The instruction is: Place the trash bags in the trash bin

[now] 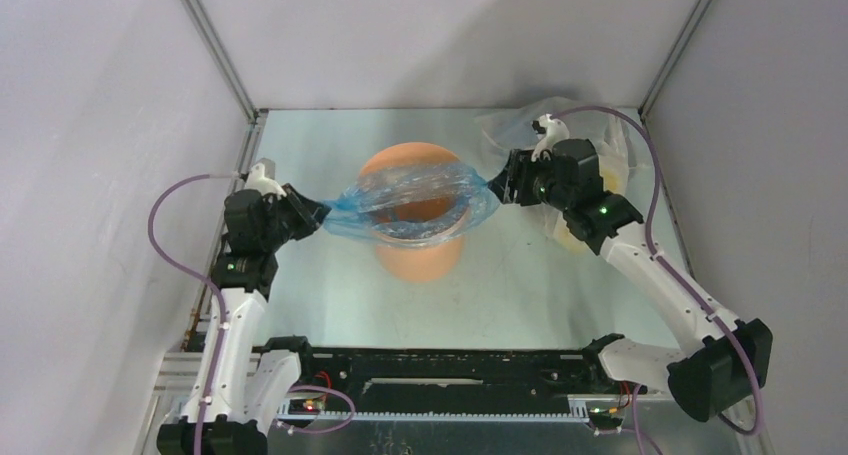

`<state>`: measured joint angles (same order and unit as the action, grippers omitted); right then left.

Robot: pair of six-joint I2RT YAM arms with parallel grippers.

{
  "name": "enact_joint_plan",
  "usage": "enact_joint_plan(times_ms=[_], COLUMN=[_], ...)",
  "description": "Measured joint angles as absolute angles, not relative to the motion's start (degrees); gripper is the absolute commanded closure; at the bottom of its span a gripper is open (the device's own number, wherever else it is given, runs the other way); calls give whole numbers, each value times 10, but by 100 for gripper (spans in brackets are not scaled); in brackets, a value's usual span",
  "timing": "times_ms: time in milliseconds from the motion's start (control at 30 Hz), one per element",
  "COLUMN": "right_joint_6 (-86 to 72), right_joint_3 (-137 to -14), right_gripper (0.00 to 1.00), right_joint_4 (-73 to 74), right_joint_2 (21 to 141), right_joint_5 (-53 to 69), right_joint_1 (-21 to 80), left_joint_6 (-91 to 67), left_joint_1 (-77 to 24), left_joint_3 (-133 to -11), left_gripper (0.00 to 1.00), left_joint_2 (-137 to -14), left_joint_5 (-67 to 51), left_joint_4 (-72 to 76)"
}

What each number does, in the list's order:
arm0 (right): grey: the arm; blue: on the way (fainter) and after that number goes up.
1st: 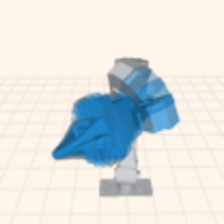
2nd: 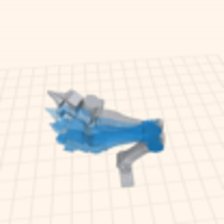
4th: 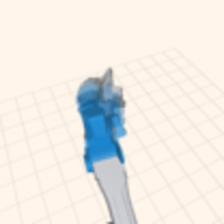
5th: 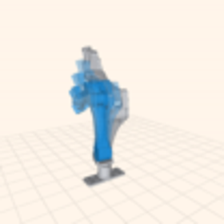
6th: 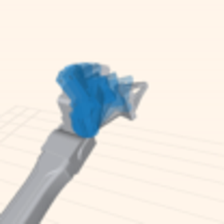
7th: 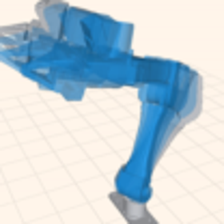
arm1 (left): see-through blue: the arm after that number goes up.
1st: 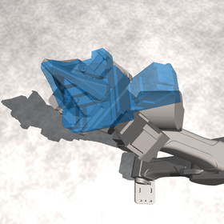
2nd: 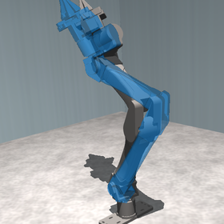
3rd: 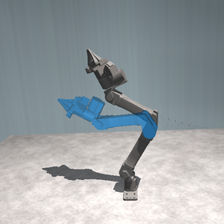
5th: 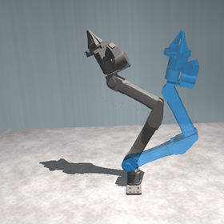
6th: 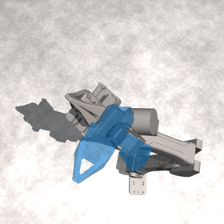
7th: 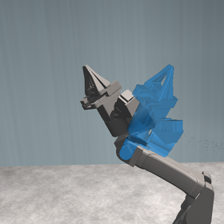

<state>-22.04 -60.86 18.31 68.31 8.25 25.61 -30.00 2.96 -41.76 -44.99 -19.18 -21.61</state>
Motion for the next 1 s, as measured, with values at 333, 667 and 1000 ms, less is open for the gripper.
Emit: enact_joint_plan(times_ms=[333, 667, 1000], right_joint_6=[-211, -225, -218], right_joint_3=[-608, -577, -554], right_gripper=[14, 12, 23], right_joint_4=[201, 236, 240], right_joint_2=[605, 564, 585], right_joint_5=[130, 168, 174], right_joint_1=[255, 269, 272], left_joint_6=[-310, -307, -277], left_joint_1=[30, 30, 30], left_joint_3=[-419, -419, -442], left_gripper=[43, 22, 11], left_joint_2=[-412, -336, -321], left_joint_5=[-190, -192, -107], left_joint_4=[-190, -236, -332])
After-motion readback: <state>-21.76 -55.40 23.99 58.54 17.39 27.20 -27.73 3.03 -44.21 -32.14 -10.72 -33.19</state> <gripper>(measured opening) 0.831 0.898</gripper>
